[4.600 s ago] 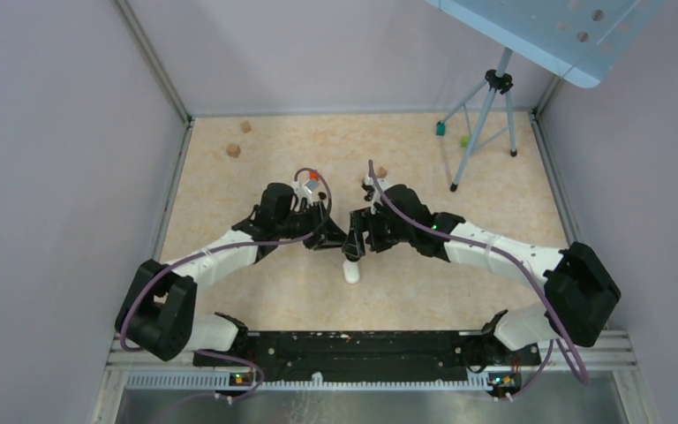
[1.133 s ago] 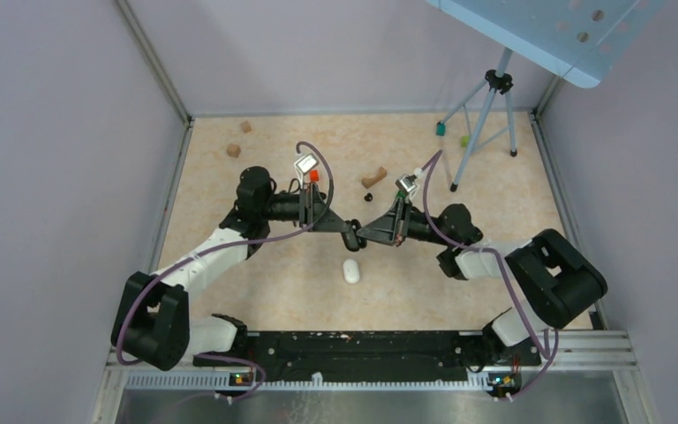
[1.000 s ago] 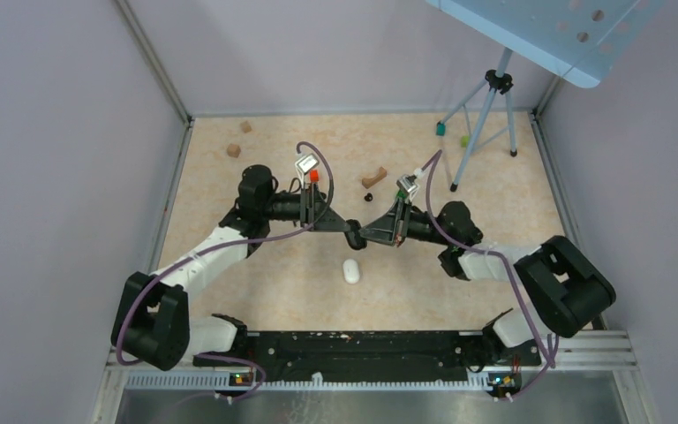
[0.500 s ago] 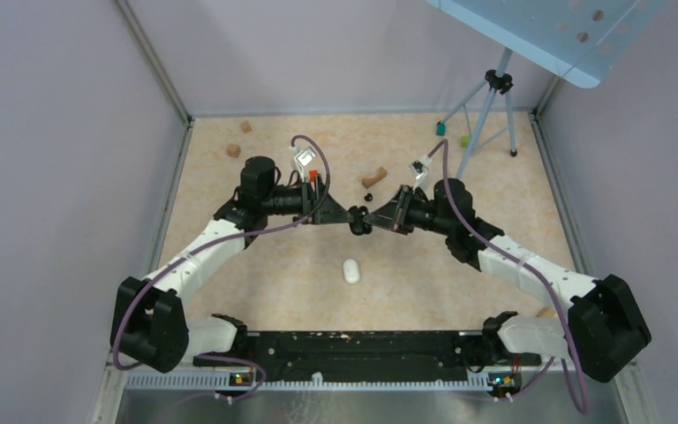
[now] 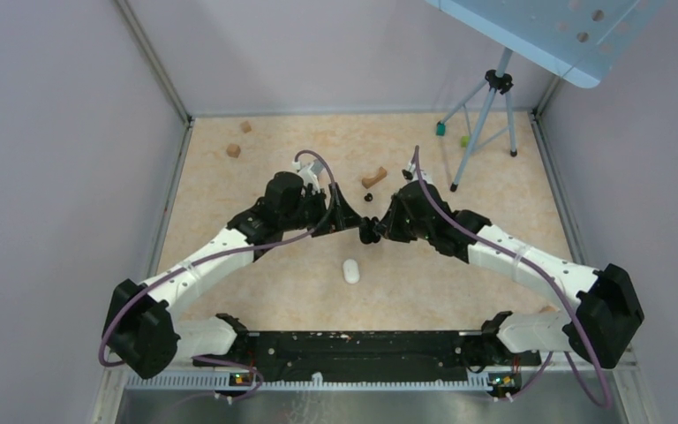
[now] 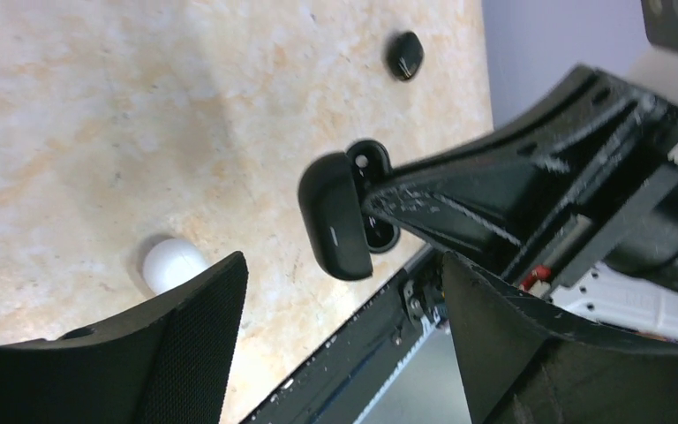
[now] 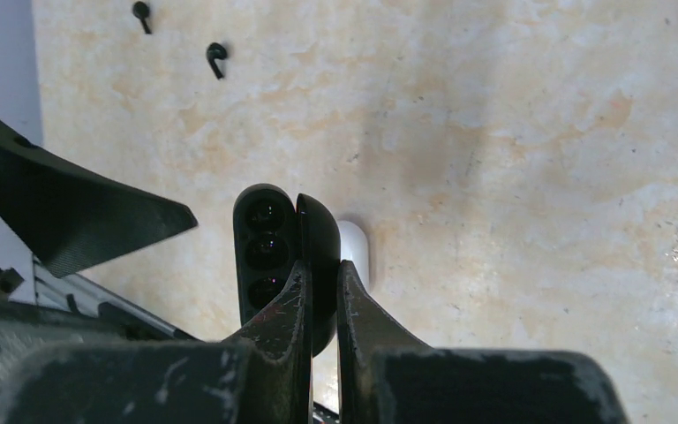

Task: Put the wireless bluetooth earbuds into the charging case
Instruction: Pass from the left arm to the right, then pass from the right arm to the left, then pass from the left arm to the right

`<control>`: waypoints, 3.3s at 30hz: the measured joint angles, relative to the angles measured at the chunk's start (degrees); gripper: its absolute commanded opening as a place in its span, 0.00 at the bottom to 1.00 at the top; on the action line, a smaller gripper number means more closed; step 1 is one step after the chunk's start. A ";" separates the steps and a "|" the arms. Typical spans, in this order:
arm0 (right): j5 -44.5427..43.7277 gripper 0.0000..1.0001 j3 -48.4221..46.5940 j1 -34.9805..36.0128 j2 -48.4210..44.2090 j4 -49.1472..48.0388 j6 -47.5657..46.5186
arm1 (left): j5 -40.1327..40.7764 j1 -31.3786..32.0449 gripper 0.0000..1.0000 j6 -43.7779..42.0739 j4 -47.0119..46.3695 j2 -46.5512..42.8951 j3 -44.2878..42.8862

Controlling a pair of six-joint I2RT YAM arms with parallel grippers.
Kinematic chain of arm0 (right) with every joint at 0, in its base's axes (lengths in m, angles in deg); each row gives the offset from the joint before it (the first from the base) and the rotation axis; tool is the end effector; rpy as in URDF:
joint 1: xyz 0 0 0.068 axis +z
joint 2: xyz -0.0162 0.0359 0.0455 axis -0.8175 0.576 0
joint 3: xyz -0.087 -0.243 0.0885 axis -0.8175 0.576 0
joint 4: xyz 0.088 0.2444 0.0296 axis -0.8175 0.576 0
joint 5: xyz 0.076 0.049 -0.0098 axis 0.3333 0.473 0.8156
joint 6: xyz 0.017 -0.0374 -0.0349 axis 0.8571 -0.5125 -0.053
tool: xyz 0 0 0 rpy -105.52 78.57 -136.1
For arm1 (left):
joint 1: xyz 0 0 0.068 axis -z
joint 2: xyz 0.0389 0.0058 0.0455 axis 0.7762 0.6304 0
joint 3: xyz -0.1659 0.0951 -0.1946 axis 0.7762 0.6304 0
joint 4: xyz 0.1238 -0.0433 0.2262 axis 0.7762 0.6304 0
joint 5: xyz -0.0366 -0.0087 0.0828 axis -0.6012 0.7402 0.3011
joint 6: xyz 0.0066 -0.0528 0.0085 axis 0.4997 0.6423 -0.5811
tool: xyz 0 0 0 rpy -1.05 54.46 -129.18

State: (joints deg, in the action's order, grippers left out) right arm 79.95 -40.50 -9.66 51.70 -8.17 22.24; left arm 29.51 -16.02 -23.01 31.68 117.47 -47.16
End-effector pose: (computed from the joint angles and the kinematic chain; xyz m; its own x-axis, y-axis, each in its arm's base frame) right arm 0.1943 0.1912 0.2760 -0.7804 0.2395 -0.5776 -0.1378 0.8351 0.5325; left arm 0.2161 -0.1677 0.2800 -0.8599 -0.2082 -0.4660 0.2682 0.5925 -0.7596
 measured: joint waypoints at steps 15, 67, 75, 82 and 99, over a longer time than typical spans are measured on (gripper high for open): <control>-2.43 0.00 0.00 1.33 0.50 2.23 0.02 | 1.97 0.11 0.75 3.45 -2.64 6.54 0.00; 18.78 0.56 11.63 -8.68 -14.99 -19.54 2.71 | -19.93 -6.67 0.19 0.15 -12.59 8.46 3.61; 29.55 0.54 18.60 -9.35 -12.48 -35.30 8.90 | -29.68 -8.22 0.17 0.20 -17.05 6.97 4.57; 31.30 0.53 22.05 -9.35 -12.46 -43.47 12.72 | -34.69 -8.68 0.17 2.60 -22.29 6.62 5.66; 35.54 0.45 27.78 -9.35 -11.61 -58.64 18.71 | -37.35 -9.05 0.16 13.20 -37.33 6.62 9.35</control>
State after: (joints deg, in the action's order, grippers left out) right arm 115.49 -12.72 -19.02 40.10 -66.81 40.95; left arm -7.84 -25.07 -9.81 -5.65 124.09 -37.80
